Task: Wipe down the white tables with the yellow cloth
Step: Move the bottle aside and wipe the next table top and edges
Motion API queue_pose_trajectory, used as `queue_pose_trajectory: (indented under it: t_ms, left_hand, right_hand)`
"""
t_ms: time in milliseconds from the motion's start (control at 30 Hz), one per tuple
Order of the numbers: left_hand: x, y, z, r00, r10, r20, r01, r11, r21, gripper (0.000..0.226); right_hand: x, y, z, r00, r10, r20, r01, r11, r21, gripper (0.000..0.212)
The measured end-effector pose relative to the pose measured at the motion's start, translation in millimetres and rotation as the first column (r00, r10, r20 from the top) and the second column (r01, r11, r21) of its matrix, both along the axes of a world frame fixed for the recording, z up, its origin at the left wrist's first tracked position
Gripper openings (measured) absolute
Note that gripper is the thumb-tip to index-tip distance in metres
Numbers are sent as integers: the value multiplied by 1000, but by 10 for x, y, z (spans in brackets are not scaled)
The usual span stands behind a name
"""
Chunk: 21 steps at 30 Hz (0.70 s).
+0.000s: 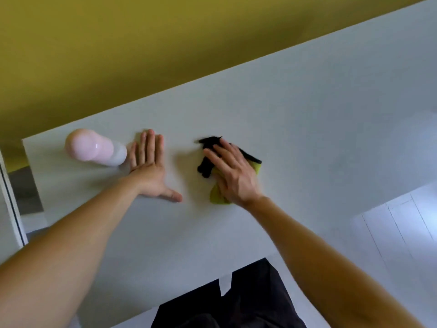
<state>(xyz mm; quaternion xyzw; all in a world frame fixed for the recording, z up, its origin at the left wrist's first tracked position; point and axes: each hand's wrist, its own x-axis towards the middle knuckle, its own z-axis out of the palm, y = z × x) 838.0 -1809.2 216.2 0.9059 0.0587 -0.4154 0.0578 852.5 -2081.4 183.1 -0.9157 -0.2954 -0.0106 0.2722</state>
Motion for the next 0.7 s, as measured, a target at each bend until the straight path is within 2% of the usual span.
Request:
queue_pose_trajectory:
  t_ms: [67,100,133,167,200,233,267,333,367,433,467,500,533,600,700]
  left_hand:
    - [-30,3,14,1000,-17,-3,17,1000,18,192]
    - [-43,10,7,1000,-24,8,23,999,28,191]
    - [-44,16,3,999,-28,23,28,999,30,191]
    - [-53,9,11,998,-35,47,34,999,25,191]
    - [-72,-5,33,995,-38,89,36,999,24,190]
    - [-100,-28,68,988,-33,149,29,999,31,188]
    - [-151,-66,107,975,-24,220,18,999,30,183]
    - [-317,-167,165,924,-22,382,19,1000,12,162]
    - [-431,-221,165,878,-24,478,24,1000,6,150]
    - [-657,-336,104,779,-42,626,66,998,-14,128]
    - [-745,-403,77,748,-50,662,88,996,-24,119]
    - [-809,-477,50,735,-62,675,114,993,-32,112]
    - [-847,-569,29,739,-87,668,153,987,-41,108]
    - [-887,-802,42,788,-138,599,212,976,-54,114]
    - [-901,-1084,98,873,-176,455,200,980,-6,137]
  right_hand:
    - [214,-777,-78,950,-313,-6,313,950,-24,57]
    - [272,-1089,-77,866,-500,-28,500,866,-17,61]
    - [281,-1234,-70,738,-674,-32,674,738,-25,65]
    - [206,-1194,-83,608,-792,-55,792,610,-21,68]
    - [45,-983,-93,534,-843,-67,844,536,-17,70]
    - [-173,-673,-94,556,-828,-79,829,558,-19,70]
    - [-422,-323,-74,659,-747,-82,749,662,-14,70]
    - [-849,184,-16,895,-436,-91,440,898,17,67]
    - [-987,247,-15,959,-267,-100,269,963,5,64]
    - [-988,-49,-57,994,-49,-94,45,998,-39,61]
    - [-919,-311,-85,997,-23,-75,18,998,-66,61]
    - [-847,-610,-105,996,-62,-57,57,995,-86,62]
    - [-780,-933,-118,984,-175,-40,171,981,-90,62]
    - [-701,-1559,-113,868,-493,-67,489,870,-69,63]
    - [-740,-1606,-92,518,-845,-131,844,530,-85,74]
